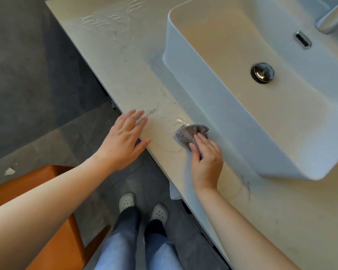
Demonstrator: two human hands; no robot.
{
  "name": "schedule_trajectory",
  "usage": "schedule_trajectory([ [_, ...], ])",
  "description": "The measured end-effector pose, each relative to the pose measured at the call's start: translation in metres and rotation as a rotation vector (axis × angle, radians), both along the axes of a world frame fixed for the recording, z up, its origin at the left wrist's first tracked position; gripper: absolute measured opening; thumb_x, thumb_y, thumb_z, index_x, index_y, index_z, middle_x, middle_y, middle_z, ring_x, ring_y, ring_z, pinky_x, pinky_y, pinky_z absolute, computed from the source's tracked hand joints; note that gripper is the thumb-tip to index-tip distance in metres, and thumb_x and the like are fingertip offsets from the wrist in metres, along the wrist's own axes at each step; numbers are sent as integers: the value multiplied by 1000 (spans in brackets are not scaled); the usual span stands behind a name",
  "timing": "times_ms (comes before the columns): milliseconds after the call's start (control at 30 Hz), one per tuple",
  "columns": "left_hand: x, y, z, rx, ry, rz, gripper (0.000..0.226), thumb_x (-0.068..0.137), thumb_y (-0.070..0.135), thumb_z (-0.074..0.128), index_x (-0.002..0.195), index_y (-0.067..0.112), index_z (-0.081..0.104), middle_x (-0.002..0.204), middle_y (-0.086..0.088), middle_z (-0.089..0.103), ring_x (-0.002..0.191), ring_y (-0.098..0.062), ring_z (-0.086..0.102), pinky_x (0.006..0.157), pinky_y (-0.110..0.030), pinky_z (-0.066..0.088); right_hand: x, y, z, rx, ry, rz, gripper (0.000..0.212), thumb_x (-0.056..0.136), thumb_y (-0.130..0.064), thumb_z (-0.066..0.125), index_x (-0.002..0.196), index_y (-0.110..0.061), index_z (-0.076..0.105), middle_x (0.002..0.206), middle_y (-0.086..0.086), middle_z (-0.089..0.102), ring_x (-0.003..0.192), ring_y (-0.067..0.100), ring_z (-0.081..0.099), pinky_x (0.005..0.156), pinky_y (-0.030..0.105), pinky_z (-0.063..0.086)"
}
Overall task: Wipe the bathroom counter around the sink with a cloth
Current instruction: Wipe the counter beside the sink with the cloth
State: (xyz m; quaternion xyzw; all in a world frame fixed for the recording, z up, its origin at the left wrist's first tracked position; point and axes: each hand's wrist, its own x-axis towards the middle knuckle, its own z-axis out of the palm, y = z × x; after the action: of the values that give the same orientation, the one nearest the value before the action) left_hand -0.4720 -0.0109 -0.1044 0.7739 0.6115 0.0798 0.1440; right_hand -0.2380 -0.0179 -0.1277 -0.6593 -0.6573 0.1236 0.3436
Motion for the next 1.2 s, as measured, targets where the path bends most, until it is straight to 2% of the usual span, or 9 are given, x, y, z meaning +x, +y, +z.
schedule_trajectory([
  [167, -22, 22, 3, -58, 55, 23, 81, 88, 64, 14, 151, 12, 18, 160, -6, 9, 147, -25, 0, 119, -39, 2, -20, -33, 2, -20, 27, 43, 28, 87, -20, 58, 108, -7, 71, 111, 3, 70, 105, 17, 58, 100, 12, 34],
  [300, -34, 37, 1, -73, 99, 7, 80, 93, 64, 24, 152, 12, 9, 160, -8, 0, 147, -22, -7, 118, -36, -1, -34, -50, 2, -34, 34, 74, 28, 87, -21, 56, 107, -9, 72, 111, 1, 69, 103, 16, 58, 99, 17, 39],
  [400, -39, 42, -5, -115, 112, -2, 85, 87, 65, 21, 152, 12, 3, 160, -8, -5, 147, -21, -10, 119, -35, -1, -38, -52, 5, -58, 52, 74, 27, 86, -21, 57, 105, -11, 72, 111, -2, 69, 102, 14, 57, 97, 18, 41],
  [533, -42, 40, -14, -106, 83, 9, 86, 88, 70, 17, 152, 14, 4, 160, -6, -5, 146, -19, -10, 120, -37, 3, -40, -54, 25, -195, 223, 133, 22, 81, -16, 67, 102, -17, 73, 106, -13, 67, 102, 2, 60, 92, 17, 46],
  [600, -43, 41, -16, -102, 83, 4, 87, 85, 70, 14, 152, 14, 3, 159, -6, -6, 146, -19, -11, 119, -38, 2, -35, -49, 38, -251, 336, 69, 23, 81, -13, 70, 103, -18, 73, 104, -15, 68, 101, 3, 62, 90, 18, 48],
  [700, -44, 40, -19, -99, 82, -2, 86, 86, 70, 12, 151, 15, 0, 159, -5, -9, 146, -19, -13, 120, -40, 3, -23, -22, 55, -161, 397, -131, 25, 83, -14, 69, 108, -16, 71, 104, -9, 68, 100, 6, 64, 91, 22, 48],
  [833, -43, 39, -22, -93, 64, 7, 85, 86, 69, 11, 151, 16, -1, 158, -2, -12, 145, -18, -15, 120, -40, 3, -5, 31, 53, -75, 255, -211, 28, 84, -18, 64, 110, -10, 69, 106, 0, 70, 101, 18, 64, 92, 28, 47],
  [967, -45, 39, -25, -95, 57, 1, 84, 87, 69, 11, 151, 18, -4, 158, -1, -14, 145, -18, -17, 120, -41, 2, -7, 54, 22, -73, -5, -125, 27, 83, -10, 66, 109, -4, 69, 107, 8, 71, 101, 27, 62, 91, 18, 36],
  [1200, -45, 40, -30, -97, 51, -5, 82, 88, 69, 9, 150, 19, -9, 156, 0, -20, 144, -17, -22, 120, -41, -1, -24, 59, 3, -5, -50, -166, 28, 87, -14, 63, 112, -3, 67, 111, 8, 70, 103, 28, 61, 94, 24, 40],
])
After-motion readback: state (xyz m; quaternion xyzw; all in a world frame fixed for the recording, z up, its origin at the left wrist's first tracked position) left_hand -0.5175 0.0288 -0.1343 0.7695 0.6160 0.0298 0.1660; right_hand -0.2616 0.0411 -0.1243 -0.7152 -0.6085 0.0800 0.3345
